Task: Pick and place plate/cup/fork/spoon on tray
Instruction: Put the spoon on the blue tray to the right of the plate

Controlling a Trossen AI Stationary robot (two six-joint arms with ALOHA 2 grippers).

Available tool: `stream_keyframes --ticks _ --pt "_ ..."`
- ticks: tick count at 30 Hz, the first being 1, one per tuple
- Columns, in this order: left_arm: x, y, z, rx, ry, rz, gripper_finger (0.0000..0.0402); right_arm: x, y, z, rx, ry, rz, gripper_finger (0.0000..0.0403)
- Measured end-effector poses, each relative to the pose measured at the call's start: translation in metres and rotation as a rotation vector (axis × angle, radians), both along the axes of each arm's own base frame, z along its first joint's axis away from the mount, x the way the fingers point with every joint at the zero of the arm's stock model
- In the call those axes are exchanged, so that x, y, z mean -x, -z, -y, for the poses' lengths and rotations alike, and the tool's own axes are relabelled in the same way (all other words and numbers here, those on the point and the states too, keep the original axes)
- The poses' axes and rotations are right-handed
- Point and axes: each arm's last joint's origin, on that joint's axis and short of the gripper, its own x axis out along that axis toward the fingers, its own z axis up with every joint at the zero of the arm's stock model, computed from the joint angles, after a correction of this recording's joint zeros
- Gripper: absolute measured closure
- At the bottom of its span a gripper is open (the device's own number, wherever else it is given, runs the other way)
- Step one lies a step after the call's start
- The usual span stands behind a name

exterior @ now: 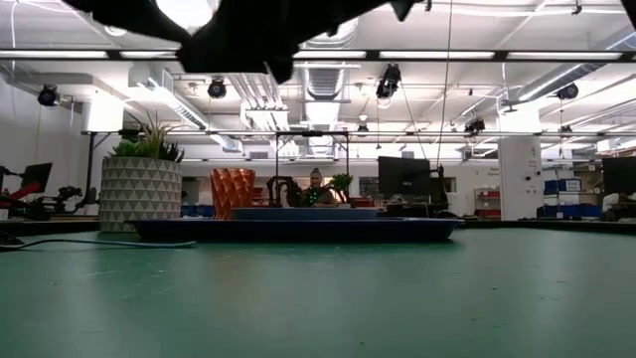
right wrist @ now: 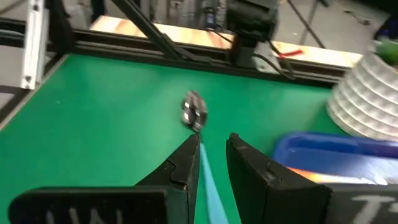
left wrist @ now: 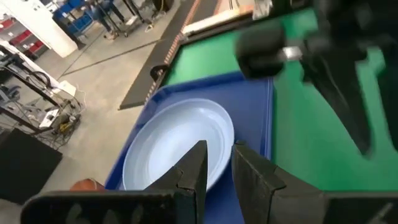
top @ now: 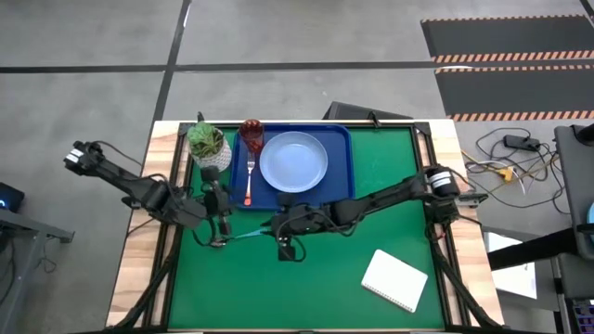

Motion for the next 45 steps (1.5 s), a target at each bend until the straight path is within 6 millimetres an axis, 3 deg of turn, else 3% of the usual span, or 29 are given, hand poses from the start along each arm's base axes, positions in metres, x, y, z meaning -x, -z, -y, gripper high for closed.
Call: stream_keyframes --ticks 6,14,24,29,38,45 --pt "0.018 -0.015 -0.009 0.046 0.003 0.089 0.0347 -0.024 0.009 -0.006 -0.003 -0.033 0.008 0.0335" --pt "0.038 -0.016 -0.019 0.092 0.005 0.161 0.0347 -0.058 0.023 -0.014 -0.012 -0.067 0.003 0.0335" --pt "0.041 -0.011 -0.020 0.097 0.007 0.167 0.0347 -0.097 0.061 -0.007 -0.026 -0.045 -0.086 0.0333" --pt "0.040 -0.008 -0.020 0.090 0.007 0.154 0.0347 -0.114 0.074 -0.005 -0.044 -0.059 -0.069 0.0303" --pt "0.041 -0.008 -0.020 0.090 0.008 0.155 0.0347 -0.122 0.087 0.006 -0.015 -0.052 -0.069 0.0229" --pt "0.041 -0.008 -0.020 0.091 0.008 0.159 0.0347 -0.122 0.110 0.008 -0.003 -0.092 -0.118 0.0207"
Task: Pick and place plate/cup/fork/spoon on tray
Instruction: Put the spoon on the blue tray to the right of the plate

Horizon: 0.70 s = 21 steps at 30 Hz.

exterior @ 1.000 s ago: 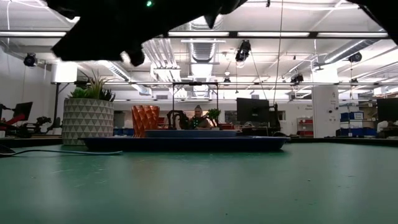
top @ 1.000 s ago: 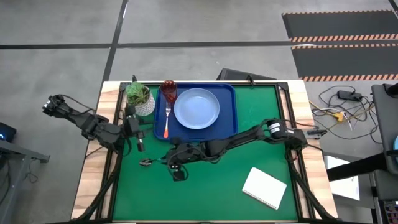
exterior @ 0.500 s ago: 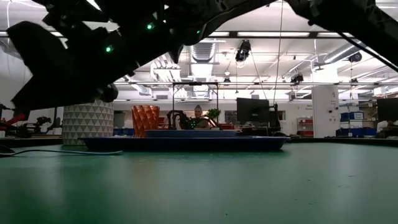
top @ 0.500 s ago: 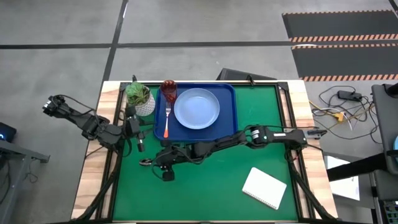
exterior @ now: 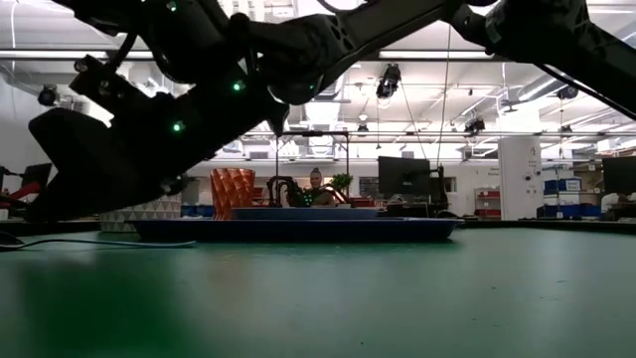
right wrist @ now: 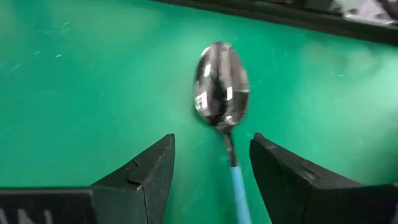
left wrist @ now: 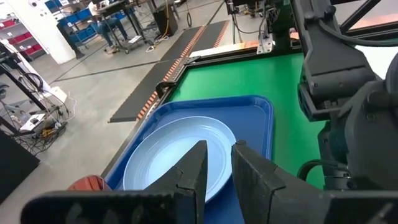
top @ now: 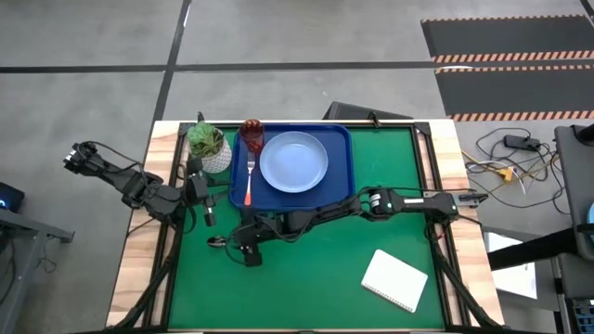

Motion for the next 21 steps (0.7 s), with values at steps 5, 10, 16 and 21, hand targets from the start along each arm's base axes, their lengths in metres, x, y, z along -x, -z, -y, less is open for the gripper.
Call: stream_keyframes --ticks 5,10,16,21 --pt "0.000 0.000 0.000 -0.001 0.000 -0.002 0.0347 0.003 0.011 0.001 -0.010 0.004 -0.035 0.0212" --pt "-0.001 0.001 0.000 -0.003 0.000 -0.005 0.0347 0.004 0.015 0.001 -0.015 0.012 -0.061 0.0237" --pt "-0.001 0.001 0.001 -0.009 0.002 -0.008 0.0347 0.008 0.020 0.006 -0.036 0.028 -0.133 0.0306" --pt "-0.002 0.002 0.001 -0.012 0.002 -0.015 0.0347 0.009 0.020 0.009 -0.061 0.011 -0.167 0.0370"
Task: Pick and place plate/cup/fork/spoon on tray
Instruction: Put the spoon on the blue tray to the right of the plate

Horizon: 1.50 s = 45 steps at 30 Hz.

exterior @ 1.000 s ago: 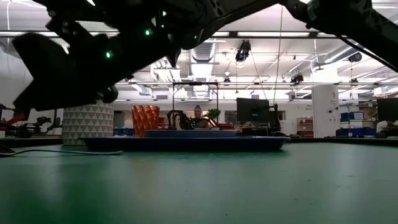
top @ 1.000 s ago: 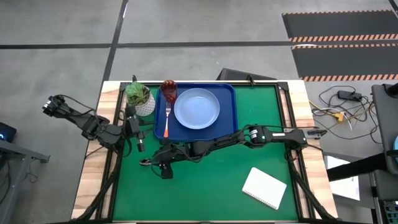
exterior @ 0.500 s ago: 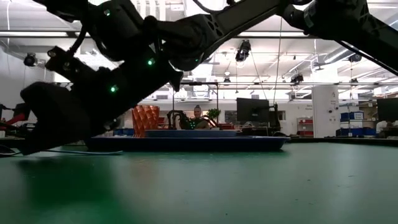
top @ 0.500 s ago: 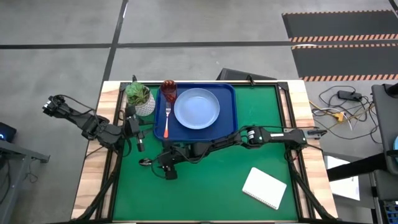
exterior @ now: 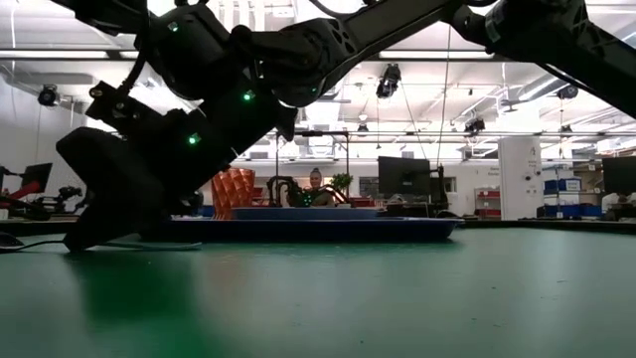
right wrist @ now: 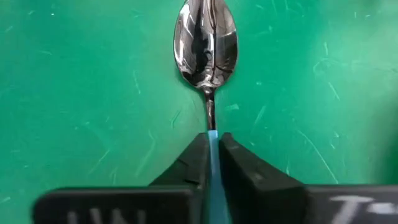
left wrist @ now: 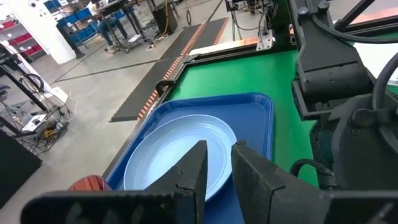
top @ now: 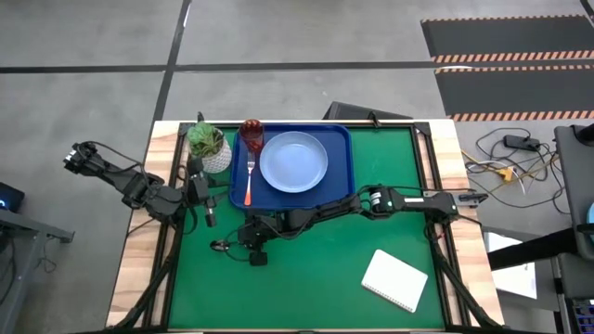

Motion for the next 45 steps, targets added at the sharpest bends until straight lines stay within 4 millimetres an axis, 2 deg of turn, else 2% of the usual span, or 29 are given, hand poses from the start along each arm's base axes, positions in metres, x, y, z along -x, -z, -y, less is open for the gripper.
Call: stream_keyframes --ticks 4,10,16,21,25,31,35,45 --pt "0.000 0.000 0.000 0.000 0.000 0.000 0.0347 0.002 -0.006 -0.001 -0.028 -0.015 -0.019 0.0390" --pt "0.001 0.000 0.000 0.007 -0.002 0.005 0.0347 0.018 -0.036 -0.013 -0.036 -0.024 -0.130 0.0392" --pt "0.000 -0.002 0.000 0.010 -0.002 0.010 0.0347 0.043 -0.083 -0.029 -0.001 0.029 -0.224 0.0393" --pt "0.000 -0.001 0.000 0.008 -0.002 0.007 0.0347 0.069 -0.106 -0.048 0.047 0.064 -0.269 0.0393" --pt "0.000 -0.001 0.000 0.009 -0.002 0.009 0.0347 0.090 -0.128 -0.051 0.034 0.085 -0.237 0.0393" --pt "0.000 -0.001 0.000 0.009 -0.001 0.008 0.0347 0.126 -0.133 -0.043 0.038 0.204 -0.203 0.0392" --pt "0.000 -0.001 0.000 0.009 -0.002 0.008 0.0347 0.151 -0.139 -0.034 0.000 0.262 -0.112 0.0391" --pt "0.000 -0.001 0.000 0.008 -0.002 0.007 0.0347 0.192 -0.127 -0.017 -0.067 0.383 0.037 0.0390"
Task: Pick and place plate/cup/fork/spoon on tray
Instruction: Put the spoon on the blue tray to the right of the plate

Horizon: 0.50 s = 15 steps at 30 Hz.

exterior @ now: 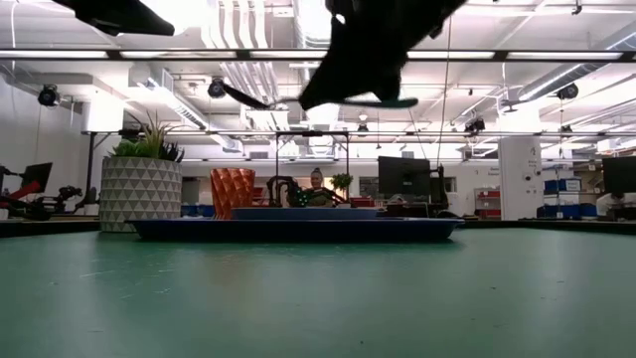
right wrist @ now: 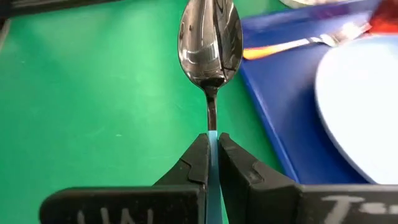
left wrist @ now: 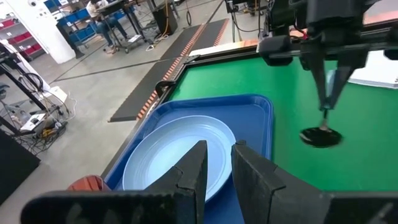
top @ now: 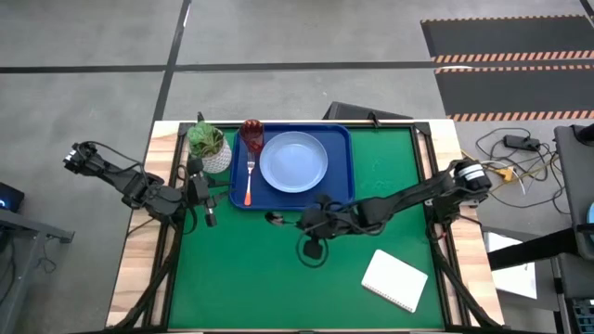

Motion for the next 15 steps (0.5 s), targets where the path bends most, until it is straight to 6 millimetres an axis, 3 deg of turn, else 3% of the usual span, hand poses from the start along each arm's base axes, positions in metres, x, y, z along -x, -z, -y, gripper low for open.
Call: stream_keyframes --ticks 15 --pt "0.000 0.000 0.000 -0.001 0.000 -0.002 0.0347 0.019 0.006 0.014 0.083 0.267 0.046 0.0390"
